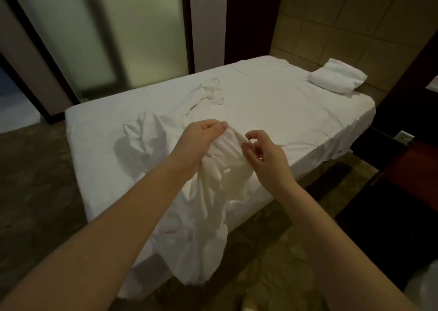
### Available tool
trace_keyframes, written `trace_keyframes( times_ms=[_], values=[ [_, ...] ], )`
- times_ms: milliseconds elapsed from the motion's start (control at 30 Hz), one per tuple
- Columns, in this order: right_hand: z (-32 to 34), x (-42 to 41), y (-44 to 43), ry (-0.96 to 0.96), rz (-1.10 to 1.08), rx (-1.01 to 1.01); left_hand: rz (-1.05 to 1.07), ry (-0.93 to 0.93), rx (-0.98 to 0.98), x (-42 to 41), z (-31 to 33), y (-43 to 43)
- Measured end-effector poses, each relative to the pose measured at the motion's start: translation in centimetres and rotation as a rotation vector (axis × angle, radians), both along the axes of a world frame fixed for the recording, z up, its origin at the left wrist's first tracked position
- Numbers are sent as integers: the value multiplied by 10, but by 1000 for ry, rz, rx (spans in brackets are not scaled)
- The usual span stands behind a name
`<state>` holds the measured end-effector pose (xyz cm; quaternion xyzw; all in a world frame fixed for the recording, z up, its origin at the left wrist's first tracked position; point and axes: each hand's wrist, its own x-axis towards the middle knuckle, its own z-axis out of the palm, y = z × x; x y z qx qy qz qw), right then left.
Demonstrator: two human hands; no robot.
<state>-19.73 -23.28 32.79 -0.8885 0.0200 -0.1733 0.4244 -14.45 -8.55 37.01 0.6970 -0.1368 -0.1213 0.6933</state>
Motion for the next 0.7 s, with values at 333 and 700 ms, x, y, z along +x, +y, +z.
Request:
trace_keyframes(
  times_ms=[333,700],
  values=[
    [0,148,-82,112,-95,-49,459,-36,-232,108,75,-10],
    [111,331,-35,102,196,23,488,-184,890,261,76,61]
  ],
)
